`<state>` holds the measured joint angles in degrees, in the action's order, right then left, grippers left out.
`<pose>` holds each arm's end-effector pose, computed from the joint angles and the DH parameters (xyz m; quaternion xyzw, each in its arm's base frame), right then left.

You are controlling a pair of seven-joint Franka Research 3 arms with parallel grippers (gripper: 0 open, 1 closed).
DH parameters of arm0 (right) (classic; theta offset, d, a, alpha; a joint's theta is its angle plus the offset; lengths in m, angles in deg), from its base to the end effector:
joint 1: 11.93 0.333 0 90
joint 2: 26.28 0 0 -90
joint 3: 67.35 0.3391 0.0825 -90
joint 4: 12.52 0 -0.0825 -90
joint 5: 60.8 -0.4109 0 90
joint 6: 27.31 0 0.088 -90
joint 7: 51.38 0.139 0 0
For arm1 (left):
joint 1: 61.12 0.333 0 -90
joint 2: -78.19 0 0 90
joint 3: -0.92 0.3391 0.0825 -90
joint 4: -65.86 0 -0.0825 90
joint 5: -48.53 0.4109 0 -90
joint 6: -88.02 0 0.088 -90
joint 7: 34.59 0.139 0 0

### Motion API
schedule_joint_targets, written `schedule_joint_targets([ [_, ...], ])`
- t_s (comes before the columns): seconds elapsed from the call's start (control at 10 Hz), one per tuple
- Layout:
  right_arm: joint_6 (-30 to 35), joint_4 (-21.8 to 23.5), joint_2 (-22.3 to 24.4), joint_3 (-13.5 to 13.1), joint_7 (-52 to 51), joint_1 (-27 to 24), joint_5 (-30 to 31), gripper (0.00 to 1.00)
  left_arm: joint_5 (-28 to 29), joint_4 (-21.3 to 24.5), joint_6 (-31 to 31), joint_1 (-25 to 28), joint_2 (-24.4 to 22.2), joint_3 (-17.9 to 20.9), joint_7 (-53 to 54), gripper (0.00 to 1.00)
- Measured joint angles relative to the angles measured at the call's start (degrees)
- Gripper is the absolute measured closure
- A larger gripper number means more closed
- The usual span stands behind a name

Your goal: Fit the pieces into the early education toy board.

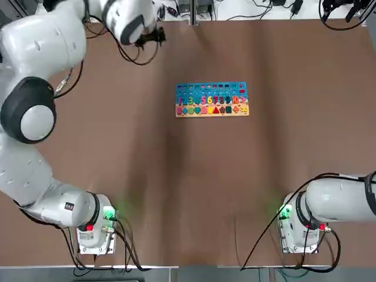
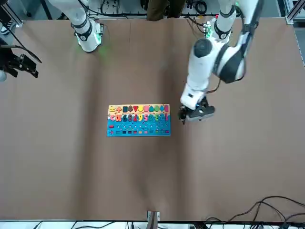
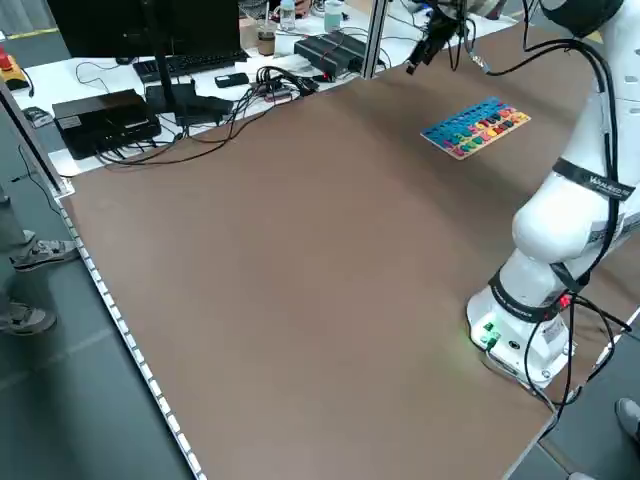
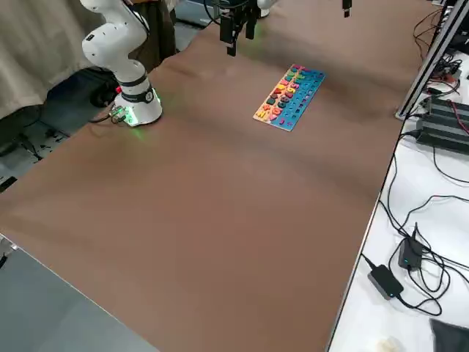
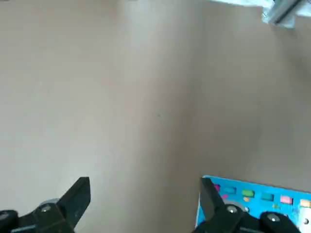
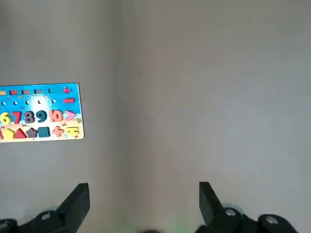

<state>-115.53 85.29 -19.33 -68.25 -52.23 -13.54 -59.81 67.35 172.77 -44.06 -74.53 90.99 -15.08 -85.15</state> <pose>0.5338 -0.0263 0.6130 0.9996 -0.0145 -0.0233 0.0070 0.5945 -0.3088 0.4031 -0.9838 -0.0935 -0.1528 0.0065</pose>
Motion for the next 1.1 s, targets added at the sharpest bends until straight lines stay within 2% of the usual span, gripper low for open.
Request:
schedule_joint_targets([
  [0.3,0.01,0.00,0.00,0.00,0.06,0.00,0.01,0.01,-8.55,-2.48,4.03,0.99,-4.38,6.54,14.56,0.00],
  [0.6,0.01,0.00,0.00,0.01,0.08,0.00,0.02,0.01,-16.54,-12.33,19.57,1.35,-6.48,11.95,28.95,0.00],
  [0.8,0.01,-0.01,0.00,0.01,0.08,0.00,0.03,0.01,-19.17,-17.88,28.91,1.74,-7.35,16.13,37.94,0.00],
  [1.1,0.01,-0.02,-0.03,0.02,0.09,0.01,0.03,0.01,-19.68,-19.62,39.74,4.93,-12.18,18.75,47.78,0.00],
])
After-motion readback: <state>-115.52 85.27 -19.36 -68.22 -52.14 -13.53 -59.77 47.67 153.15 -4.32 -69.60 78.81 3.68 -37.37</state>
